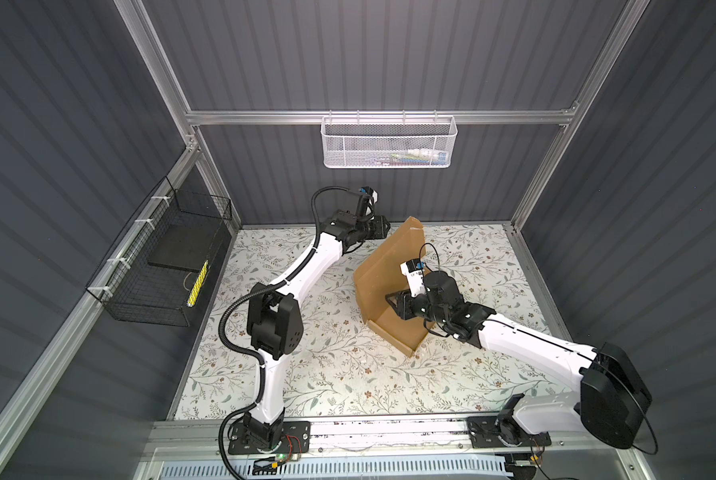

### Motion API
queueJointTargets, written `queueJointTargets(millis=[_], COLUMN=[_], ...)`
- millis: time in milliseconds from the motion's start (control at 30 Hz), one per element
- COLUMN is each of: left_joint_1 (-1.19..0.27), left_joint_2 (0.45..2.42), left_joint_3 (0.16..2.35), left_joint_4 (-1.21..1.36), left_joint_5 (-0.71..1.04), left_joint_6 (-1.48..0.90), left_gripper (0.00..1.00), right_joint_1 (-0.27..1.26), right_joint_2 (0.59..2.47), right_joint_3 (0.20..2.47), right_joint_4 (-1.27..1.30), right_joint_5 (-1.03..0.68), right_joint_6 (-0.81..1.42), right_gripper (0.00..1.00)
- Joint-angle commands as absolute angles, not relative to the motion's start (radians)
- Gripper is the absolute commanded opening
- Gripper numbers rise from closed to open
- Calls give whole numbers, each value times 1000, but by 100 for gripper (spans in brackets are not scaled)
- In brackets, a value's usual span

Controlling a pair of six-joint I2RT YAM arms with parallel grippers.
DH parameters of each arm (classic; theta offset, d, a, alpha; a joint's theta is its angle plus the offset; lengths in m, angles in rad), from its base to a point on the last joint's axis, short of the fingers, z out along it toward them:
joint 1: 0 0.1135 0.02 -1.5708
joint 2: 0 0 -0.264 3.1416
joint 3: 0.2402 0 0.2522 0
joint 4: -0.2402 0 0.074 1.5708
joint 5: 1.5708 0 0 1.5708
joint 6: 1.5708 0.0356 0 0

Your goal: Fold the paper box

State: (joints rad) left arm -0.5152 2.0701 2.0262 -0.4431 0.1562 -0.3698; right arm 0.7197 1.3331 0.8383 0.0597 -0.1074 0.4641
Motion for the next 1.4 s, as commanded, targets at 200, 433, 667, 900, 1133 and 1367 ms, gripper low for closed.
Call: queueJointTargets(millis=[200,433,667,900,1133,1367], left_joint_1=[-505,-505,-505,-506,-525,-562], left_joint_2=[2058,2076,2120,2162,2168,2166], left_joint_3=[2132,2143,2224,2295,2293,2308], left_joint_4=[-595,-615,-715,-828,-877,-924], left_joint_5=[263,313,354,378,372,337], left_joint_6=[-260,-268,-236,-192,-161,-120], left_gripper=[46,45,46,45,42,35], right_joint_1=[663,634,617,585,525,464], right_joint_2=[1241,1221,1218,1206,1183,1137], right_joint_3=[780,769,762,756,737,722], right_joint_4=[11,-3,-1,-5,-3,-36], right_joint_5=[-77,-90,-98,-113,-138,-137], right_joint_6=[454,445,442,434,430,417], right_gripper=[35,35,35,36,36,36])
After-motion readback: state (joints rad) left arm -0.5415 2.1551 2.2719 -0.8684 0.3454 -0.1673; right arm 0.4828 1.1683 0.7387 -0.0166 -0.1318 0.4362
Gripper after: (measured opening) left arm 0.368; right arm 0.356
